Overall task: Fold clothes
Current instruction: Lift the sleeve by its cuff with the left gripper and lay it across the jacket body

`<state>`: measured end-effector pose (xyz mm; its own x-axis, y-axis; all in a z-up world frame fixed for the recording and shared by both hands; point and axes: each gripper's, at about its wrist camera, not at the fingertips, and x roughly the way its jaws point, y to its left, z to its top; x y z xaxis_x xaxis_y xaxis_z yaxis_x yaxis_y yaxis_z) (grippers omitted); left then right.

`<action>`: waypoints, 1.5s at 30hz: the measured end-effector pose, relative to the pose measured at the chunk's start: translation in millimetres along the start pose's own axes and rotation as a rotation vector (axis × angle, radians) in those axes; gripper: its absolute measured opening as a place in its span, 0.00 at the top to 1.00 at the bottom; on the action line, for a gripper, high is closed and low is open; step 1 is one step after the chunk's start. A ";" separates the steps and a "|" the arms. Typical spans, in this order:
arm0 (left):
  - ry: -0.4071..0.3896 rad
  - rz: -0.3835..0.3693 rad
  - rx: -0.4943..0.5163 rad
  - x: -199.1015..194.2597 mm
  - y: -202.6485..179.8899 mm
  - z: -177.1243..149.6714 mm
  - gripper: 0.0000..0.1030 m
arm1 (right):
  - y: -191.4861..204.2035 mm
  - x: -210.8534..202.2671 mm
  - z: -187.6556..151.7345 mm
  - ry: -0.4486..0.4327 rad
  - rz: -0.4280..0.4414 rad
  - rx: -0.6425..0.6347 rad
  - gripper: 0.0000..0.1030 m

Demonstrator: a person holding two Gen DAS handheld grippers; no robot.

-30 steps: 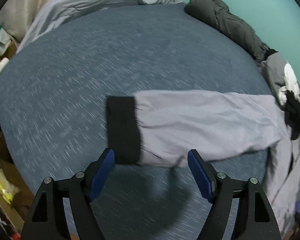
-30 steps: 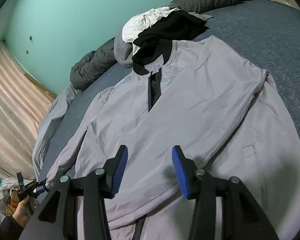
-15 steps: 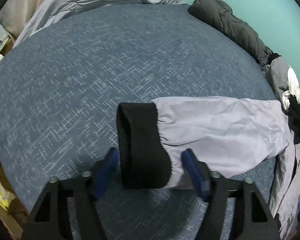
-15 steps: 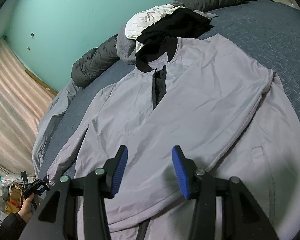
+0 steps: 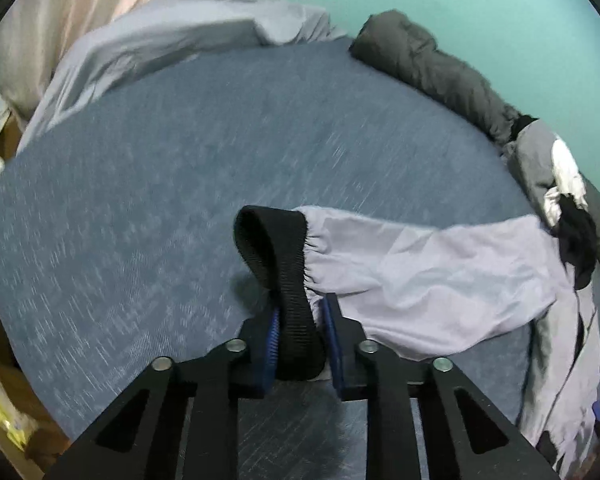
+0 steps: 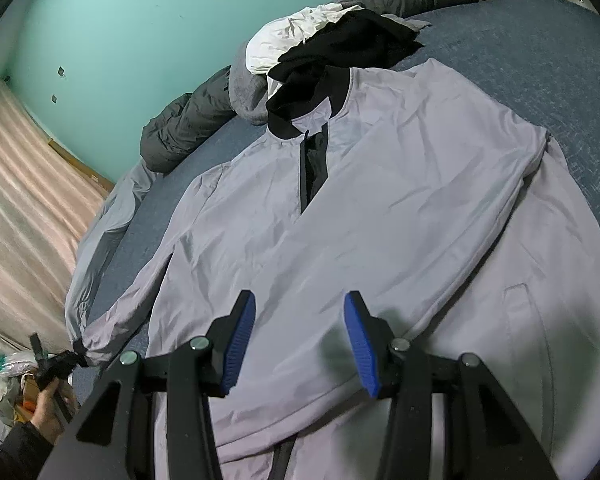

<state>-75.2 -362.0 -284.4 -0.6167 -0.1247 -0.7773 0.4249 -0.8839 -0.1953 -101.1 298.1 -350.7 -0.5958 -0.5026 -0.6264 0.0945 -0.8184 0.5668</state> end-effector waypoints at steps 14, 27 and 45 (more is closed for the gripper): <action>-0.174 -0.187 0.177 -103.1 -117.2 90.2 0.88 | -11.6 -13.7 1.2 -0.021 -0.011 0.024 0.55; -0.205 -0.473 0.474 -167.1 -367.8 88.2 0.88 | -33.3 -53.3 -8.6 -0.046 -0.022 0.073 0.55; 0.189 -0.747 0.829 -88.0 -601.7 -161.3 0.84 | -84.3 -87.7 -8.2 -0.106 -0.058 0.172 0.55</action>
<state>-169.7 253.5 -194.9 -0.3921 0.5679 -0.7237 -0.6216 -0.7435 -0.2467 -50.3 408.9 -348.0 -0.6780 -0.4162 -0.6058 -0.0743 -0.7812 0.6199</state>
